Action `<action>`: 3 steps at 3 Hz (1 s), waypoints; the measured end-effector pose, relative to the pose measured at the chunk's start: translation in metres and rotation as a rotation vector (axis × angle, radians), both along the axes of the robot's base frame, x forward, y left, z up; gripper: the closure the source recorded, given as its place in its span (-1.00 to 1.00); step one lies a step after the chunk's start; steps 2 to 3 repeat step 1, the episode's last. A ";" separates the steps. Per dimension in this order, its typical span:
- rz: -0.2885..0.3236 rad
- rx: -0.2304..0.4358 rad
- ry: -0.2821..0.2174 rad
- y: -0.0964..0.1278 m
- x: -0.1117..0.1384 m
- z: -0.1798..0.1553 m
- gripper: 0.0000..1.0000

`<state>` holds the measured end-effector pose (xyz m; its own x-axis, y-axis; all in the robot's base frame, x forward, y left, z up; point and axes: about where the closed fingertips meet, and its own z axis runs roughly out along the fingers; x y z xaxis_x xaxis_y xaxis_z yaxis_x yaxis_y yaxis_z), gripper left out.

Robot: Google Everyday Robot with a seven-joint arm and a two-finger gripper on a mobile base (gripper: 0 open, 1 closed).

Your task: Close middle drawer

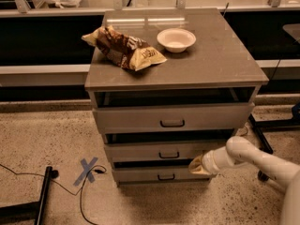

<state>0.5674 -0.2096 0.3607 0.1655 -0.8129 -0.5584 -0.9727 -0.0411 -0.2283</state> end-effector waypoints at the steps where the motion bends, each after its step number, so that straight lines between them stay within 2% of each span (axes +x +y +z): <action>1: -0.010 0.147 0.006 -0.005 -0.033 -0.005 1.00; 3: -0.010 0.147 0.006 -0.005 -0.033 -0.005 1.00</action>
Offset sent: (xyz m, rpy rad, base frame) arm 0.0000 0.0000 0.0000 0.0000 0.0000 0.0000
